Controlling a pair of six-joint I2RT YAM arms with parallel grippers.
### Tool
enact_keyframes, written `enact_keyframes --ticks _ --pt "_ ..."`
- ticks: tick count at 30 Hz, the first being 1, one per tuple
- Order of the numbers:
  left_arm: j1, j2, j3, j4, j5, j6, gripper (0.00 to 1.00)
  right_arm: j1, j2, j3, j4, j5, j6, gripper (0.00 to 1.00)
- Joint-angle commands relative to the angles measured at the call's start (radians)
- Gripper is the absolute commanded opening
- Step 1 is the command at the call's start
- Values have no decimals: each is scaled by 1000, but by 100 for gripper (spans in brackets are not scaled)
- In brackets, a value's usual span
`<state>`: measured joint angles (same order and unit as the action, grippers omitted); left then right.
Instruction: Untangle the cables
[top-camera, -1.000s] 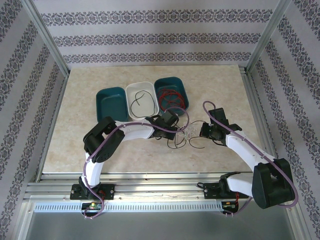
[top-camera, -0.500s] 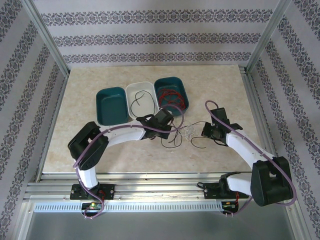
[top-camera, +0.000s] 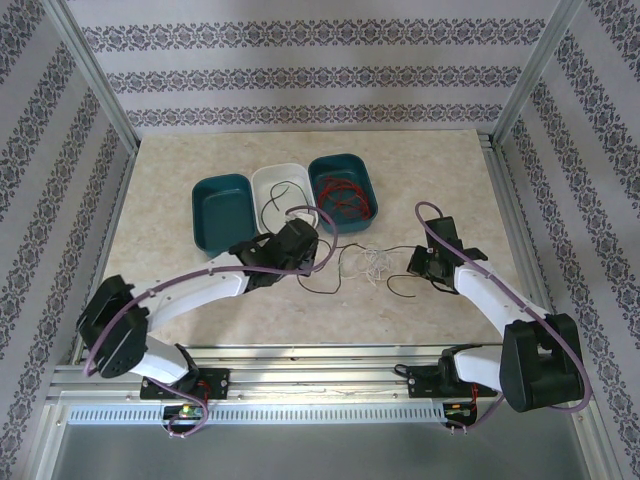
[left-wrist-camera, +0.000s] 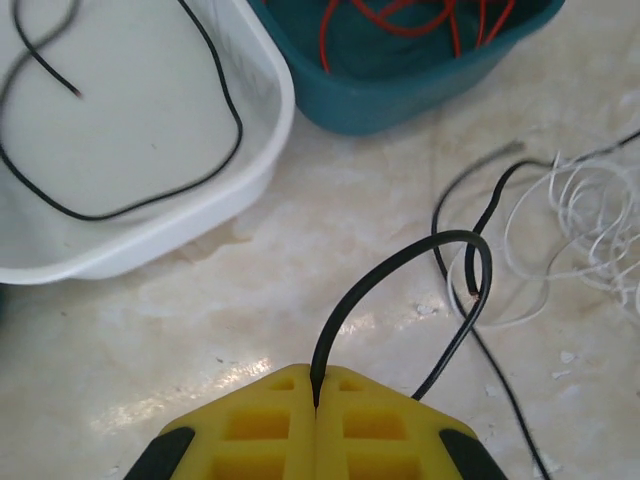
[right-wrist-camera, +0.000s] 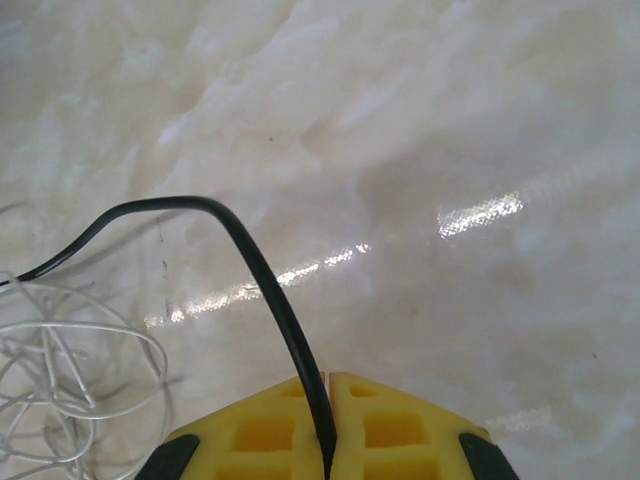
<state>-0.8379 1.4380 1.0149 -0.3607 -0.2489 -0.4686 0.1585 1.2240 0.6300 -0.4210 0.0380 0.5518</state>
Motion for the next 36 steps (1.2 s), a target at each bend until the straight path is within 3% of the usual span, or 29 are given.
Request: enact_keyframes --ticks 1,12,21,28,36 --pt "-10 -66 -19 -63 -73 6 0 -12 -12 -13 -19 33 18 0" --pt "51 -237 26 -165 -209 102 0 -36 -31 -24 -33 49 16 0" --pt "62 -281 209 -89 -232 300 0 -36 -82 -16 -55 31 16 0" --pt "117 -231 297 17 -222 401 0 -36 -154 0 -93 7 9 0" --pt "269 -135 321 87 -141 396 0 -36 -221 20 -143 -5 4 0"
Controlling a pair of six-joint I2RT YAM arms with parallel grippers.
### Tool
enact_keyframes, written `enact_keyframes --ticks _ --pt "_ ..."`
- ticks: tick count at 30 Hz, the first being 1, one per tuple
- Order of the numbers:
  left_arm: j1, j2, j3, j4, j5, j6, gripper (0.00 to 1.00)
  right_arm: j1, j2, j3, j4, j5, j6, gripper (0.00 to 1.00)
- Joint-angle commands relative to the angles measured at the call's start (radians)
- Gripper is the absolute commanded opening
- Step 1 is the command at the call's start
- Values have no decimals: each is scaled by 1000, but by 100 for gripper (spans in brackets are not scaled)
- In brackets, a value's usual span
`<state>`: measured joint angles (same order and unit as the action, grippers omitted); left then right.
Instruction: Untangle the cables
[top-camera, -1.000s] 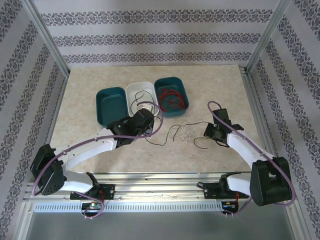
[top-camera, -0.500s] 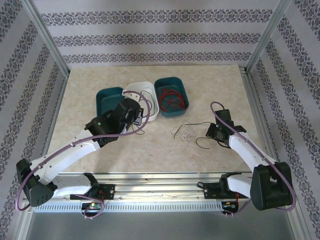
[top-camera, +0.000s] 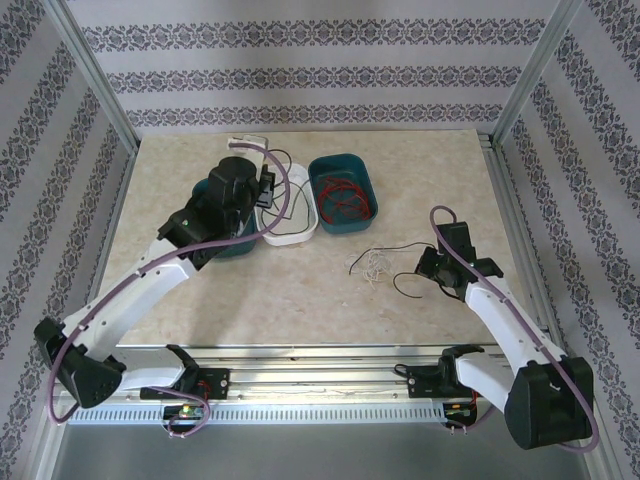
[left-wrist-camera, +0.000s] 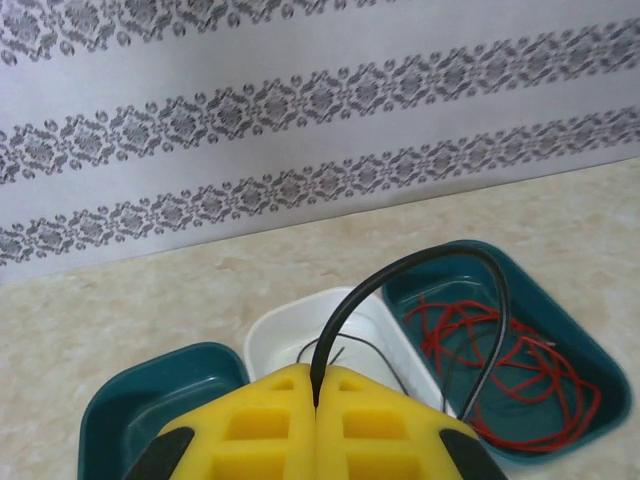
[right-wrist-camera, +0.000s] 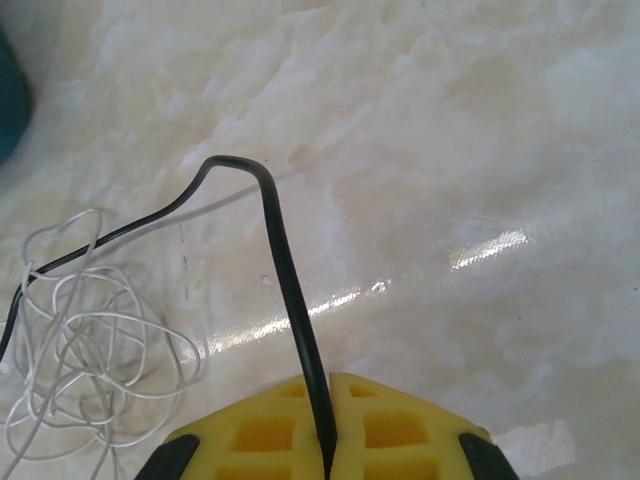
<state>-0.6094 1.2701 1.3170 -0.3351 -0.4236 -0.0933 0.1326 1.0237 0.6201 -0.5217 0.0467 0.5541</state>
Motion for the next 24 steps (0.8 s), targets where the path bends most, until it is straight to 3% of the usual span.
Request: enact_keyframes --ticks 1,10,24 --pt "57 50 21 69 50 12 0 -10 -27 34 -49 -18 1 0" --pt "145 252 34 160 142 -18 0 1 -65 87 -93 -42 -2 0" --pt "187 539 162 62 233 -67 0 47 -68 158 -142 -33 -10 0"
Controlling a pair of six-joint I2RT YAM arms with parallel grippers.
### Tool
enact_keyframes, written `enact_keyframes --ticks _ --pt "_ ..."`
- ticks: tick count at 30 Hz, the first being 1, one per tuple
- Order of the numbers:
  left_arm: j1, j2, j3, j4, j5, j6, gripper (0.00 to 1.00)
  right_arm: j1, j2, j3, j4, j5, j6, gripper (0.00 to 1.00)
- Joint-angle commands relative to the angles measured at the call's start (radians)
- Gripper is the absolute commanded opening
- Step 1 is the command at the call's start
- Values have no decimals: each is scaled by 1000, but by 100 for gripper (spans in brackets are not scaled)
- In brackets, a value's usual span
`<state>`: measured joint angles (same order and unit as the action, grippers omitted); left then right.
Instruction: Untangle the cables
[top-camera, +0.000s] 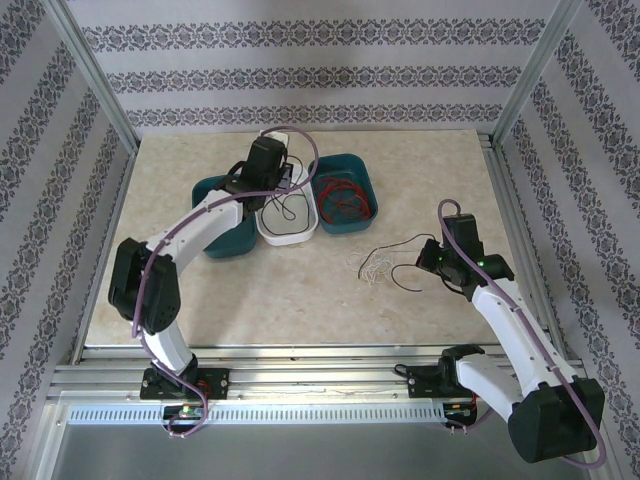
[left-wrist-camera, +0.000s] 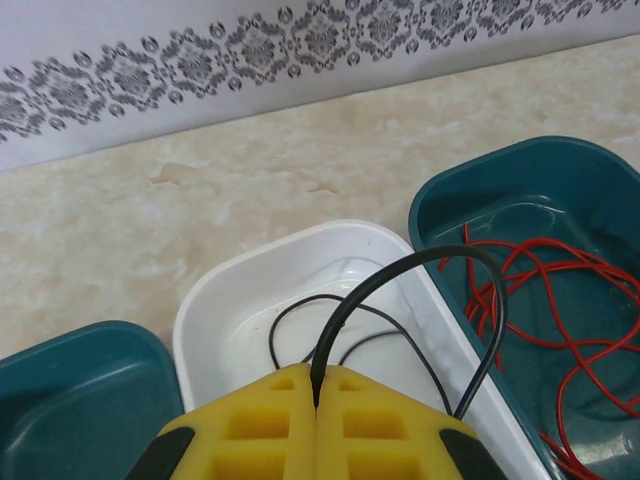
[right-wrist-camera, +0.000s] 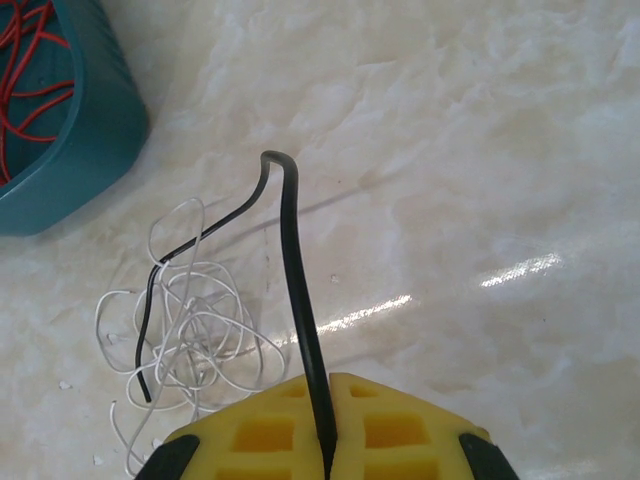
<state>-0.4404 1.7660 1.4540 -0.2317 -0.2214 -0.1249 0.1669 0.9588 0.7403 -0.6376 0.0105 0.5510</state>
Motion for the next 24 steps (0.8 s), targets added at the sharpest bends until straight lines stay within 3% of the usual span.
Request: enact_keyframes --ticks 1,12,16,24 --pt "20 63 30 -38 36 -41 0 18 -5 45 -32 5 -8 0" --pt "66 235 69 -74 88 -129 2 85 -65 167 -140 51 -30 0" --pt "72 247 59 -71 96 -145 31 101 -77 198 -158 56 -41 0" --pt "73 174 45 -84 97 -152 54 143 -109 258 -132 85 -114 0"
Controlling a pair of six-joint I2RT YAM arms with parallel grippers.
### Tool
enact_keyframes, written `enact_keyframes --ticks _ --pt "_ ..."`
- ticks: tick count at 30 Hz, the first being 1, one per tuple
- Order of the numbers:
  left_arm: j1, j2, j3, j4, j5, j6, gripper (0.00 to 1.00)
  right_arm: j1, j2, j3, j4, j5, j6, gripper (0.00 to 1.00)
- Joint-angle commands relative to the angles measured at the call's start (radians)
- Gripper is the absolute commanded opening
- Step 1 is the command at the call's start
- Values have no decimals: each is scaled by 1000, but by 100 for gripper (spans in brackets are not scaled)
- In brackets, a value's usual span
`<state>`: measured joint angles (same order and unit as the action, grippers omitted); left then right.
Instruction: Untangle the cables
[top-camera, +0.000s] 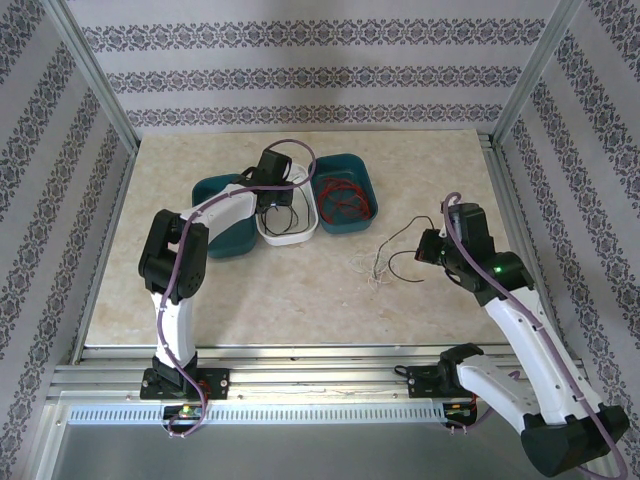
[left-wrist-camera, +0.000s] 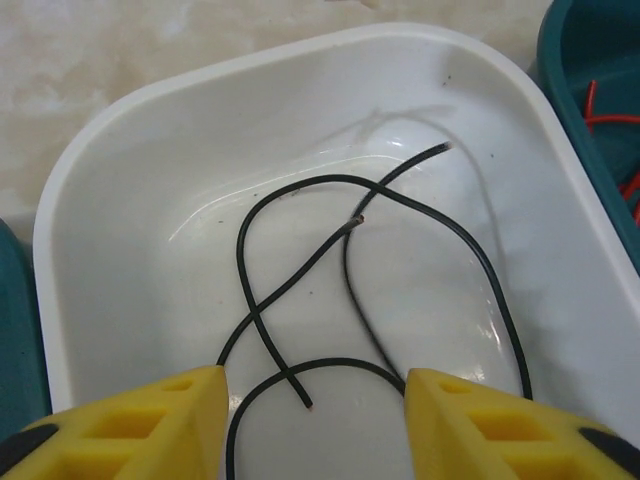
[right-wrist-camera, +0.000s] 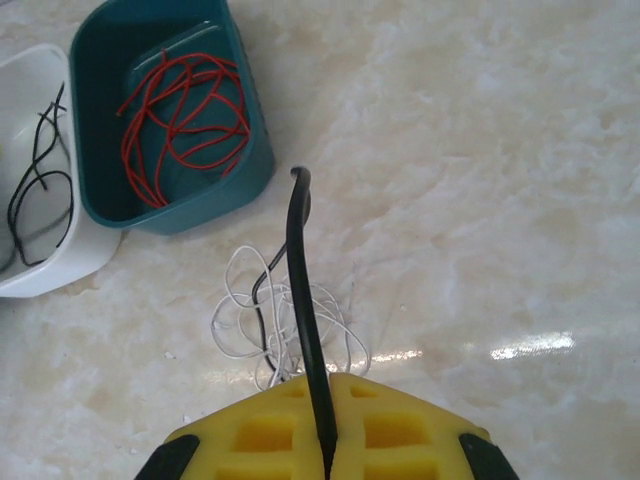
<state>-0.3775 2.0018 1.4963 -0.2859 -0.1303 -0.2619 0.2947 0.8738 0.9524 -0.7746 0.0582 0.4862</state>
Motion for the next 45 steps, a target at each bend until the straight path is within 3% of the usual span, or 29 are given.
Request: enact_keyframes --ticks 1,6,11,15,22,30,37,45 --pt "9 -77 -2 -32 5 -17 57 22 -29 54 7 45 -57 0" --pt "10 -181 -41 -22 26 -28 68 49 -63 65 70 55 -98 0" --pt "4 -303 -93 14 111 -38 72 64 -94 51 155 39 -126 0" --pt "-15 -401 -152 112 256 -32 72 76 -105 46 205 31 -162 0" --pt "-123 -469 -254 413 622 34 71 92 -143 16 285 -33 -196 0" --pt "-290 -345 -115 379 703 177 71 102 -169 7 285 -81 -193 0" --pt "-346 -266 -12 338 756 190 71 111 -165 -5 302 -119 -184 0" --pt "-363 -233 16 372 712 185 69 133 -126 -8 327 -154 -181 0"
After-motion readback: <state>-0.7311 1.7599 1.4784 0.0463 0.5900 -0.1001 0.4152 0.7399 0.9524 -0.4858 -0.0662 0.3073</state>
